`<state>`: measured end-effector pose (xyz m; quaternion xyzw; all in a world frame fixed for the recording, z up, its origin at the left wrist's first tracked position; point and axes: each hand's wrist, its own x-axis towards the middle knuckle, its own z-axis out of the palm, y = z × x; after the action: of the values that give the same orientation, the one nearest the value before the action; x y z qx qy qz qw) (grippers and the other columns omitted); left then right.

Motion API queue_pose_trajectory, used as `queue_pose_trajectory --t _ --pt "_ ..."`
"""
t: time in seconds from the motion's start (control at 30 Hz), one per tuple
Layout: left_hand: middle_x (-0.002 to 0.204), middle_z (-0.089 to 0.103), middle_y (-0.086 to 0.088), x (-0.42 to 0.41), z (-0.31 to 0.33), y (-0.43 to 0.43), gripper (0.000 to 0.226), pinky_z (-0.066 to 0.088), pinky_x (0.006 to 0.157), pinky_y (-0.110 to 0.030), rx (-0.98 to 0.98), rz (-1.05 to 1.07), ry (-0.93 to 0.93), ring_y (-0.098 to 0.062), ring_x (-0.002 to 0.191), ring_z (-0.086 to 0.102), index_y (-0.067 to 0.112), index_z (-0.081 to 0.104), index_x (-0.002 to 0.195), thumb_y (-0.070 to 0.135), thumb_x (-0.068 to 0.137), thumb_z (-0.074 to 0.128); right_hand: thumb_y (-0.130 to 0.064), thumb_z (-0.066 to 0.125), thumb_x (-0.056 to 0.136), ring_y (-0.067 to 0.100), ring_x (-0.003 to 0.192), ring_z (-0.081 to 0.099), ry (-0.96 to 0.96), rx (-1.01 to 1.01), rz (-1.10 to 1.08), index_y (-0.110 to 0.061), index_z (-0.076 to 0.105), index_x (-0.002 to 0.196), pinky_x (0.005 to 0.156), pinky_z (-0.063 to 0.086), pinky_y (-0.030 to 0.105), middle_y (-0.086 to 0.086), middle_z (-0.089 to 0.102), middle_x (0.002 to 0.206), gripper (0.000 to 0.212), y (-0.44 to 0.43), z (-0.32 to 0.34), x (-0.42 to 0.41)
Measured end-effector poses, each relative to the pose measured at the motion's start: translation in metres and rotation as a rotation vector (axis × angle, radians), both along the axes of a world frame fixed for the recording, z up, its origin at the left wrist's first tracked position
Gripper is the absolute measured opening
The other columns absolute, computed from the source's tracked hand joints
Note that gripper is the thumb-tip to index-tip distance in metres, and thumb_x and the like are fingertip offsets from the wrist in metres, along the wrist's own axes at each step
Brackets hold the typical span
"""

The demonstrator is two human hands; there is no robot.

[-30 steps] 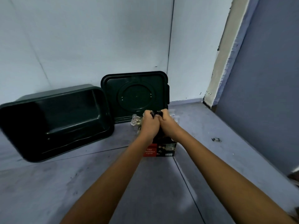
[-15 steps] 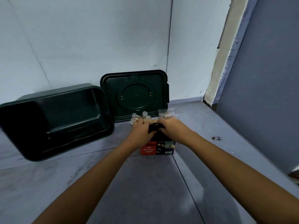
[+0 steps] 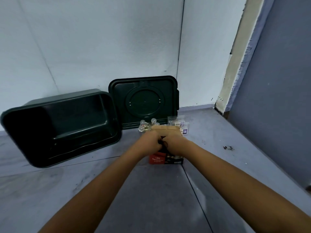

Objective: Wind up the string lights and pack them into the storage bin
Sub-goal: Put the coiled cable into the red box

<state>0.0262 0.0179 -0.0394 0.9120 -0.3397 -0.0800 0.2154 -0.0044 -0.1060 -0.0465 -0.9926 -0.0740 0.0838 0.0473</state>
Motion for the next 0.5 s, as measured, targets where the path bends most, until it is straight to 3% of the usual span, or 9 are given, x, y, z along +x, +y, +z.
queue_pose_trajectory --t 0.07,0.13,0.23,0.37,0.43,0.5 --pt "0.085 0.069 -0.017 0.006 -0.006 -0.002 0.016 0.051 0.067 -0.033 0.023 0.026 -0.005 -0.028 0.078 0.063 -0.003 0.068 0.085 0.007 0.082 0.056 -0.010 0.047 0.093 0.018 0.091 0.051 0.034 -0.048 0.008 -0.003 0.062 0.108 0.083 0.043 0.030 0.013 0.062 0.112 0.022 -0.001 0.003 0.000" --pt "0.092 0.069 -0.015 0.009 -0.008 -0.003 0.018 0.052 0.077 -0.038 0.043 0.016 -0.056 -0.028 0.086 0.064 0.001 0.068 0.094 0.009 0.084 0.056 -0.014 0.056 0.088 0.022 0.098 0.058 0.064 -0.005 0.002 -0.008 0.062 0.110 0.083 0.048 0.030 0.010 0.063 0.111 0.024 -0.009 0.009 0.004" --pt "0.097 0.067 -0.010 0.008 -0.007 -0.006 0.017 0.048 0.073 -0.032 0.148 0.031 -0.128 -0.026 0.090 0.062 0.005 0.065 0.099 0.010 0.086 0.054 -0.019 0.063 0.085 0.019 0.089 0.061 0.152 0.153 -0.058 -0.021 0.059 0.121 0.072 0.052 0.027 0.006 0.064 0.114 0.036 -0.024 0.028 0.002" --pt "0.101 0.063 -0.009 0.004 -0.008 -0.014 0.015 0.045 0.069 -0.032 0.328 0.058 -0.176 -0.026 0.092 0.061 0.008 0.061 0.097 0.014 0.089 0.051 -0.020 0.054 0.093 0.011 0.060 0.064 0.088 0.459 -0.184 -0.018 0.064 0.116 0.056 0.056 0.021 0.010 0.068 0.097 0.025 -0.032 0.047 -0.010" --pt "0.103 0.061 -0.007 0.005 -0.008 -0.016 0.017 0.045 0.074 -0.033 0.325 0.052 -0.162 -0.025 0.096 0.059 0.010 0.061 0.102 0.017 0.089 0.051 -0.026 0.057 0.091 0.009 0.060 0.063 0.064 0.407 -0.136 -0.017 0.069 0.109 0.056 0.054 0.018 0.006 0.069 0.091 0.023 -0.028 0.044 -0.012" --pt "0.101 0.063 -0.007 0.009 -0.010 -0.016 0.018 0.045 0.074 -0.032 0.302 0.005 -0.107 -0.023 0.091 0.059 0.010 0.063 0.102 0.019 0.089 0.054 -0.026 0.060 0.089 0.010 0.068 0.059 0.109 0.297 -0.062 -0.016 0.069 0.109 0.061 0.048 0.017 0.006 0.069 0.100 0.024 -0.019 0.034 -0.014"
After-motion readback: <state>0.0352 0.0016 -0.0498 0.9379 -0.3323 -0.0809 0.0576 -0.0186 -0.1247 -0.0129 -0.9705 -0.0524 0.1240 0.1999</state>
